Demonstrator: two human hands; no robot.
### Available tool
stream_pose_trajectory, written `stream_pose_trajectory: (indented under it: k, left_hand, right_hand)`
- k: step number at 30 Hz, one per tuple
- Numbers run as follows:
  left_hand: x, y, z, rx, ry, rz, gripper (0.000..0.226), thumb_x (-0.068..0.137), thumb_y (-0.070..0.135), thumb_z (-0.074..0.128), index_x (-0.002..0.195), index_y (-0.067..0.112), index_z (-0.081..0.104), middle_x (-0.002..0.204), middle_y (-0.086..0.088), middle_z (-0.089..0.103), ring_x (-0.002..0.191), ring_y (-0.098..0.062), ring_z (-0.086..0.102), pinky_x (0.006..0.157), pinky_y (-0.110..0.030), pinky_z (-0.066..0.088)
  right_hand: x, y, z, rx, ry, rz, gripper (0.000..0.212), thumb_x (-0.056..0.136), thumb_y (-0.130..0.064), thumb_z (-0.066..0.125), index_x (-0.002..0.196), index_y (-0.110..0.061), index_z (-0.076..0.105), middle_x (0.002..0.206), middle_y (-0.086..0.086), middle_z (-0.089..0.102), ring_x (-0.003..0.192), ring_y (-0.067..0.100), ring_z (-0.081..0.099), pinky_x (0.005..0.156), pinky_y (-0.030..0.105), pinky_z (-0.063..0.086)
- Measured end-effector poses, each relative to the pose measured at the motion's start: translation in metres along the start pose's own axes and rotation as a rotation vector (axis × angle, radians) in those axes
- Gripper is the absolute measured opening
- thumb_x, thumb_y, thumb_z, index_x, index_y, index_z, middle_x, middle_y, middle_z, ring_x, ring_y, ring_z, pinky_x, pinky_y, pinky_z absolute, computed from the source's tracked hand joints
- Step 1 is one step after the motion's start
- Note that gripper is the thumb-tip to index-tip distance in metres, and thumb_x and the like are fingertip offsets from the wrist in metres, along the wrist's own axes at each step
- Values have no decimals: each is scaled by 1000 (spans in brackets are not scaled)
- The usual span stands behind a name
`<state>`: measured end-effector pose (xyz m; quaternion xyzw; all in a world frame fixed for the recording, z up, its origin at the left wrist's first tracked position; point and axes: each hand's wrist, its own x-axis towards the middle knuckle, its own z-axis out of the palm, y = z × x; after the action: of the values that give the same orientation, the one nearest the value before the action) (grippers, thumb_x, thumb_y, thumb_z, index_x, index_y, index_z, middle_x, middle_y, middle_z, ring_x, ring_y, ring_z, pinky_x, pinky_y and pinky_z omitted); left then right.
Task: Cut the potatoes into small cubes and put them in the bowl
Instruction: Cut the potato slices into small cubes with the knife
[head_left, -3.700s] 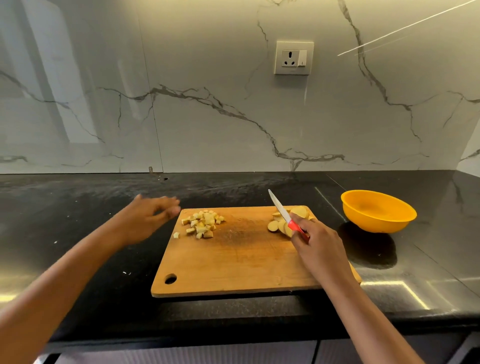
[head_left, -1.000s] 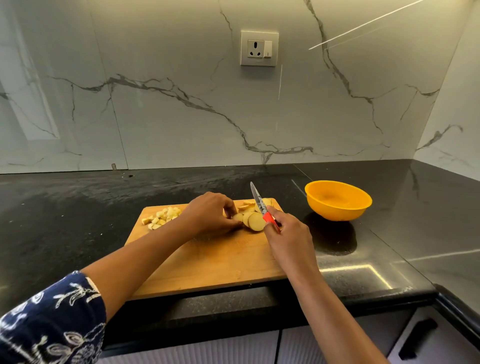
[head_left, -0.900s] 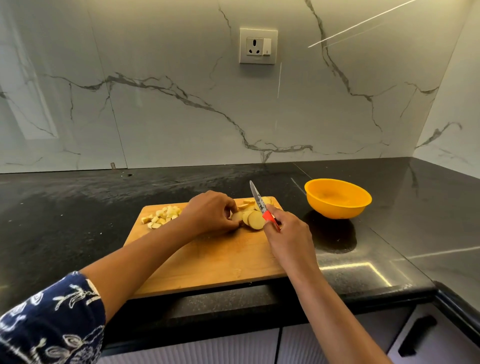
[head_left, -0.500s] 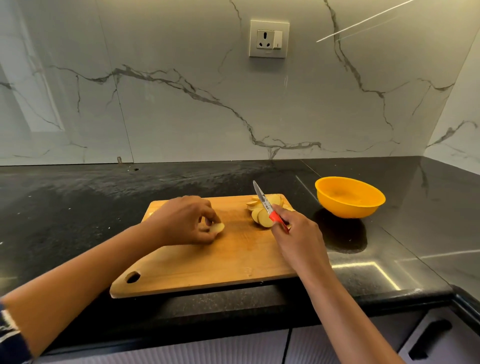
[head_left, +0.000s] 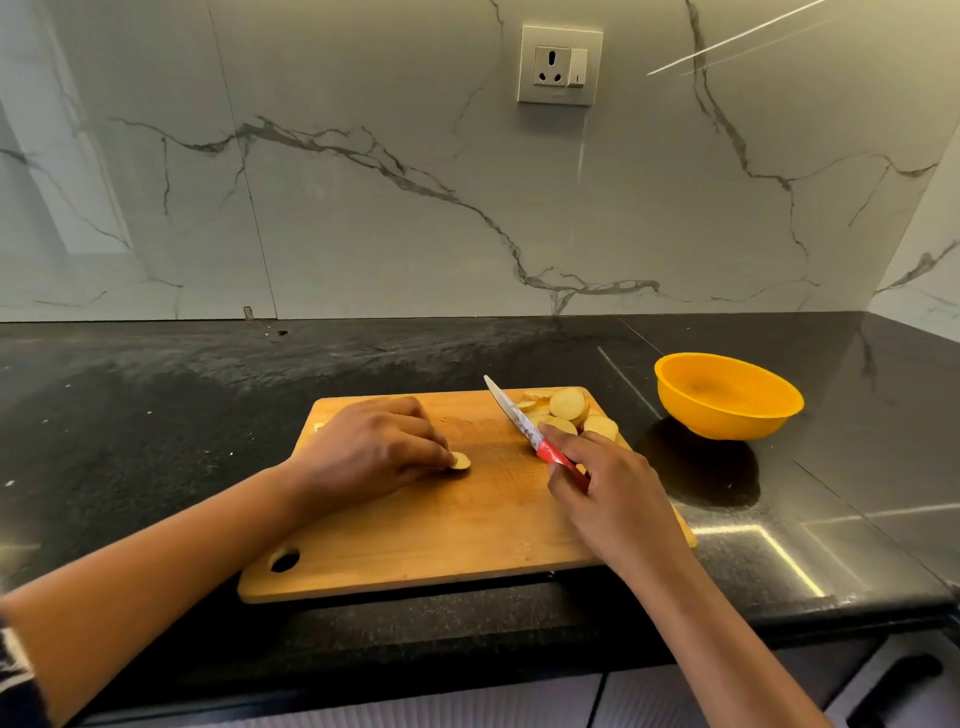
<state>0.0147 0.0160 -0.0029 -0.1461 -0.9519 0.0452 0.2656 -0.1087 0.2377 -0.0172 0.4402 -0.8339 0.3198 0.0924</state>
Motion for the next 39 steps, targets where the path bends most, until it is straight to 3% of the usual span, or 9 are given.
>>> stream_pose_trajectory:
  k: [3, 6, 10, 16, 24, 30, 39]
  left_hand:
    - [2, -6, 0, 59, 1, 95, 39, 99, 38, 35, 101, 29, 73, 96, 10, 71, 90, -9, 57, 62, -21, 50]
    - [-4, -13, 6, 26, -21, 93, 25, 94, 29, 51, 106, 27, 72, 101, 9, 71, 93, -11, 61, 63, -29, 56]
    - [-11, -17, 7, -6, -45, 87, 25, 93, 26, 58, 115, 28, 68, 108, 9, 70, 99, -11, 62, 67, -34, 56]
    - [-13, -17, 5, 1, -73, 122, 29, 93, 26, 57, 121, 28, 64, 117, 10, 67, 104, -12, 61, 74, -34, 56]
    - [-11, -13, 0, 39, -99, 153, 31, 96, 29, 46, 122, 26, 64, 119, 9, 66, 106, -15, 60, 73, -34, 56]
    - [-12, -13, -1, 66, -119, 162, 34, 94, 28, 46, 124, 27, 62, 121, 10, 64, 107, -16, 57, 69, -36, 56]
    - [-15, -13, -4, 55, -157, 138, 42, 89, 25, 46, 128, 28, 58, 123, 12, 63, 109, -19, 57, 72, -38, 55]
  right_hand:
    - [-4, -2, -3, 13, -8, -27, 48, 95, -29, 53, 140, -36, 40, 109, -13, 58, 89, 2, 46, 73, 13, 34]
    - [-11, -6, -6, 6, -59, -79, 47, 95, -30, 53, 140, -37, 41, 103, -14, 57, 86, 2, 47, 70, 13, 36]
    - [-16, -10, -11, -16, -123, -141, 47, 95, -33, 51, 140, -40, 40, 116, -18, 57, 88, -3, 43, 66, 7, 33]
    - [-21, -23, -9, -84, -135, -229, 47, 97, -35, 44, 142, -41, 35, 95, -17, 47, 84, 6, 48, 64, 14, 37]
    - [-21, -29, -11, -125, -139, -239, 48, 97, -36, 42, 144, -41, 32, 94, -18, 41, 85, 6, 48, 69, 18, 41]
    - [-19, -34, -13, -176, -175, -248, 48, 98, -34, 42, 145, -38, 31, 89, -15, 36, 72, 4, 39, 55, 16, 28]
    - [-16, -39, -16, -188, -211, -251, 49, 98, -32, 42, 146, -36, 30, 92, -16, 37, 76, 3, 40, 56, 14, 31]
